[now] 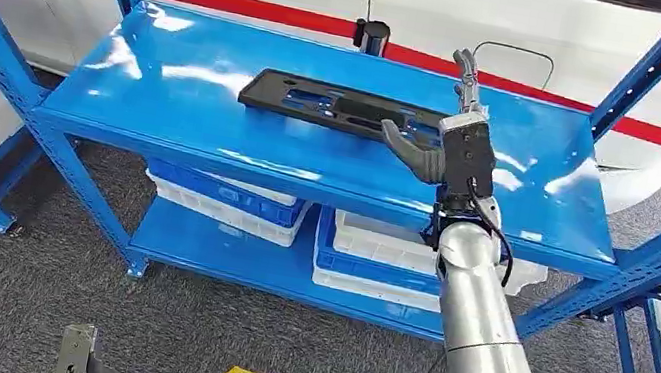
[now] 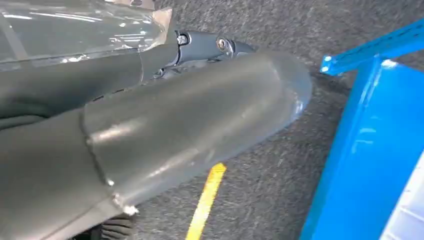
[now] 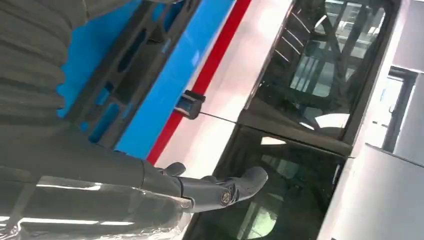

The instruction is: Take the parts from the cabinet and place them on the table.

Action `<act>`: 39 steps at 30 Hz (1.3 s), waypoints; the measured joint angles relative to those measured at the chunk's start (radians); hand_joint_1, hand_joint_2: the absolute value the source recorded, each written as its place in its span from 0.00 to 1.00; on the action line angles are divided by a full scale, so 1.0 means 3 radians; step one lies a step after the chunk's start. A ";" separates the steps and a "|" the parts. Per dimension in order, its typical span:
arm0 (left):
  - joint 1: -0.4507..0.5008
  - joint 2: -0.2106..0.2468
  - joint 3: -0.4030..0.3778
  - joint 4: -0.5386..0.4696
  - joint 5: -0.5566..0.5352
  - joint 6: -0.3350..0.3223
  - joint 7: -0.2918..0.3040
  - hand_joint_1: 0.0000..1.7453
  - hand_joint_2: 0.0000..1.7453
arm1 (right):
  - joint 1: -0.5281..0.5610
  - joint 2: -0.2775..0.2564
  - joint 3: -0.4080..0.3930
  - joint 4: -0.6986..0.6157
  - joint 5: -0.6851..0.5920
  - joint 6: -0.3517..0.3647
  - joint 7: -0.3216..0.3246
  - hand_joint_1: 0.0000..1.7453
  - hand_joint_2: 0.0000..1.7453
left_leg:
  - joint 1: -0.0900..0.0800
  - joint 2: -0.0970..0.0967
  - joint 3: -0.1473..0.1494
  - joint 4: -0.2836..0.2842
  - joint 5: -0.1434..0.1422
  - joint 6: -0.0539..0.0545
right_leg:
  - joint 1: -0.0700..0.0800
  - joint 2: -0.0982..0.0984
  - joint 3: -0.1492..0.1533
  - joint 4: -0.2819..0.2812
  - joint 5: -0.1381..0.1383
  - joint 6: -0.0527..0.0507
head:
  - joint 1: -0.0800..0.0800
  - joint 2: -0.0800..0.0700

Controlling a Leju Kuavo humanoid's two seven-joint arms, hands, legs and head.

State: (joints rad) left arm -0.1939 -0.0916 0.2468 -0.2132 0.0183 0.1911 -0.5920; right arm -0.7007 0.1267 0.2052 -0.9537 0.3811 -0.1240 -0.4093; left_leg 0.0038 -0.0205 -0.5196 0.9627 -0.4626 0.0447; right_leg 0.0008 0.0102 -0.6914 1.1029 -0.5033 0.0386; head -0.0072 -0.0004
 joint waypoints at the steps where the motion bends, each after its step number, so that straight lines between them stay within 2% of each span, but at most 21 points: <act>1: 0.0009 -0.0011 0.0000 0.0002 0.0000 0.0000 0.0000 0.00 0.00 | 0.0005 -0.0007 -0.0001 0.0004 0.0000 0.0000 0.0000 0.00 1.00 | 0.0003 0.0000 0.0021 -0.0005 -0.0038 -0.0008 | 0.0011 -0.0020 0.0023 -0.0255 0.0290 0.0019 | 0.0001 0.0000; 2: 0.0008 -0.0010 0.0000 0.0006 0.0000 0.0000 0.0001 0.00 0.00 | 0.0012 -0.0011 -0.0004 0.0010 0.0000 0.0000 0.0000 0.00 1.00 | -0.0019 -0.0014 0.0066 0.0029 -0.0090 -0.0030 | 0.0020 -0.0030 -0.0018 -0.0481 0.0386 0.0001 | 0.0003 0.0000; 3: 0.0006 -0.0010 0.0000 0.0005 -0.0001 0.0000 0.0005 0.00 0.00 | 0.0016 -0.0002 -0.0003 0.0010 0.0000 0.0003 0.0006 0.00 1.00 | -0.0030 -0.0020 0.0072 0.0007 -0.0147 -0.0053 | 0.0033 -0.0027 0.0068 -0.0424 0.0395 -0.0048 | 0.0005 0.0000; 4: 0.0007 -0.0011 0.0000 0.0005 -0.0001 0.0000 0.0006 0.00 0.00 | 0.0013 -0.0003 -0.0008 0.0006 0.0000 0.0001 0.0006 0.00 1.00 | -0.0035 -0.0019 0.0119 0.0052 -0.0154 -0.0060 | 0.0029 -0.0005 0.0066 -0.0444 0.0434 -0.0092 | -0.0009 0.0000; 6: -0.0005 -0.0001 0.0000 0.0003 -0.0001 0.0000 0.0006 0.00 0.00 | -0.0006 0.0010 -0.0011 0.0000 0.0000 0.0001 0.0005 0.00 1.00 | -0.0034 -0.0012 0.0153 0.0081 -0.0202 -0.0094 | -0.0034 -0.0013 0.0165 -0.0440 0.0468 -0.0153 | -0.0028 0.0000; 8: -0.0021 0.0004 0.0000 0.0001 -0.0001 0.0000 0.0005 0.00 0.00 | -0.0035 0.0029 -0.0013 -0.0004 0.0000 0.0001 0.0004 0.00 1.00 | -0.0013 0.0032 -0.0091 0.0517 -0.0183 -0.0128 | -0.0034 -0.0008 0.0237 -0.0448 0.0423 -0.0226 | -0.0028 0.0000; 9: -0.0022 0.0004 0.0000 0.0001 -0.0001 0.0000 0.0005 0.00 0.00 | -0.0037 0.0037 -0.0011 -0.0003 0.0000 0.0003 0.0004 0.00 1.00 | -0.0003 0.0038 -0.0279 0.0777 -0.0245 -0.0149 | -0.0031 -0.0007 0.0262 -0.0449 0.0391 -0.0243 | -0.0025 0.0000; 11: -0.0014 0.0003 0.0000 0.0003 -0.0001 0.0000 0.0008 0.00 0.00 | -0.0029 0.0041 -0.0013 -0.0001 0.0001 0.0003 0.0004 0.00 1.00 | 0.0016 0.0044 -0.0570 0.1071 -0.0528 -0.0190 | -0.0031 0.0007 0.0322 -0.0448 0.0326 -0.0242 | -0.0029 0.0000; 12: -0.0012 0.0005 0.0000 0.0003 -0.0001 0.0001 0.0014 0.00 0.00 | -0.0024 0.0041 -0.0013 -0.0001 0.0001 0.0003 0.0004 0.00 1.00 | 0.0027 0.0046 -0.0636 0.1063 -0.0581 -0.0201 | -0.0032 0.0012 0.0362 -0.0448 0.0292 -0.0237 | -0.0023 0.0000; 13: -0.0011 0.0008 0.0000 0.0003 -0.0001 0.0001 0.0024 0.00 0.00 | -0.0021 0.0042 -0.0013 -0.0001 0.0005 0.0004 0.0004 0.00 1.00 | 0.0035 0.0054 -0.0647 0.0946 -0.0529 -0.0207 | -0.0033 0.0017 0.0413 -0.0446 0.0252 -0.0229 | -0.0028 0.0000; 14: -0.0011 0.0014 0.0000 0.0003 -0.0001 0.0001 0.0041 0.00 0.00 | -0.0022 0.0047 -0.0013 0.0000 0.0013 0.0008 0.0004 0.00 1.00 | 0.0042 0.0060 -0.0599 0.0703 -0.0354 -0.0206 | -0.0034 0.0021 0.0472 -0.0442 0.0212 -0.0217 | -0.0028 0.0000; 15: -0.0011 0.0018 0.0000 0.0003 -0.0001 0.0001 0.0065 0.00 0.00 | -0.0024 0.0053 -0.0013 0.0000 0.0014 0.0011 0.0004 0.00 1.00 | 0.0045 0.0060 -0.0532 0.0428 -0.0117 -0.0204 | -0.0034 0.0024 0.0521 -0.0438 0.0179 -0.0205 | -0.0027 0.0000; 16: -0.0007 0.0020 0.0000 0.0004 -0.0001 0.0001 0.0083 0.00 0.00 | -0.0022 0.0061 -0.0013 0.0000 0.0017 0.0015 0.0004 0.00 1.00 | 0.0045 0.0060 -0.0472 0.0147 0.0203 -0.0190 | -0.0033 0.0024 0.0542 -0.0441 0.0140 -0.0189 | -0.0029 0.0000; 17: -0.0002 0.0025 0.0001 0.0014 0.0000 0.0001 0.0104 0.00 0.00 | -0.0022 0.0065 -0.0012 0.0010 0.0019 0.0021 0.0004 0.00 1.00 | 0.0027 0.0059 -0.0483 0.0082 0.0331 -0.0162 | -0.0015 0.0030 0.0584 -0.0407 0.0105 -0.0167 | -0.0022 0.0000; 18: -0.0004 0.0028 0.0000 0.0018 0.0000 0.0001 0.0150 0.00 0.00 | -0.0031 0.0071 -0.0013 0.0013 0.0022 0.0033 0.0006 0.00 1.00 | 0.0019 0.0062 -0.0450 0.0095 0.0298 -0.0132 | -0.0010 0.0039 0.0562 -0.0417 0.0092 -0.0145 | -0.0024 0.0000; 19: -0.0004 0.0025 0.0000 0.0018 -0.0001 0.0010 0.0185 0.00 0.00 | -0.0033 0.0084 -0.0014 0.0013 0.0020 0.0043 0.0011 0.00 1.00 | 0.0008 0.0058 -0.0446 0.0102 0.0331 -0.0109 | -0.0012 0.0040 0.0555 -0.0420 0.0080 -0.0124 | -0.0025 0.0000; 23: -0.0002 0.0032 0.0004 0.0022 -0.0027 0.0061 0.0359 0.00 0.00 | -0.0075 0.0094 -0.0011 0.0029 0.0027 0.0051 -0.0003 0.00 1.00 | -0.0007 0.0032 -0.0449 0.0080 0.0349 -0.0125 | 0.0010 0.0033 0.0565 -0.0412 0.0073 -0.0123 | -0.0022 0.0000; 24: 0.0004 0.0038 0.0008 0.0028 -0.0036 0.0143 0.0460 0.00 0.00 | -0.0097 0.0095 -0.0011 0.0043 0.0008 0.0051 -0.0031 0.00 1.00 | -0.0016 0.0023 -0.0450 0.0080 0.0341 -0.0118 | 0.0011 0.0029 0.0570 -0.0429 0.0068 -0.0124 | -0.0024 0.0000; 26: 0.0060 0.0063 0.0013 0.0034 -0.0053 0.0266 0.0599 0.00 0.00 | -0.0158 0.0106 -0.0011 0.0113 -0.0058 0.0031 -0.0131 0.00 1.00 | -0.0029 0.0019 -0.0451 0.0080 0.0324 -0.0093 | 0.0010 0.0025 0.0581 -0.0453 0.0045 -0.0093 | -0.0024 0.0000; 31: 0.0238 0.0117 0.0017 0.0053 -0.0071 0.0332 0.0620 0.00 0.00 | -0.0290 0.0172 0.0008 0.0314 -0.0130 -0.0017 -0.0228 0.00 1.00 | -0.0038 0.0019 -0.0451 0.0080 0.0317 -0.0079 | 0.0005 0.0024 0.0576 -0.0459 0.0044 -0.0092 | -0.0022 0.0000; 39: 0.0333 0.0104 0.0075 0.0072 0.0005 0.0473 0.0877 0.00 0.00 | -0.0434 0.0339 0.0133 0.0449 -0.0098 -0.0034 -0.0203 0.00 1.00 | -0.0033 0.0017 -0.0444 0.0080 0.0322 -0.0073 | -0.0003 0.0015 0.0563 -0.0460 0.0048 -0.0089 | -0.0023 0.0000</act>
State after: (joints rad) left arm -0.0942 -0.0602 0.2693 -0.1915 0.0198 0.3330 -0.3289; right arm -0.8309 0.2285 0.2452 -0.8191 0.3518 -0.1343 -0.4704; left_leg -0.0061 -0.0154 -0.6527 0.9867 -0.3659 0.0230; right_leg -0.0002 0.0147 -0.5225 0.9650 -0.4890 0.0118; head -0.0141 -0.0004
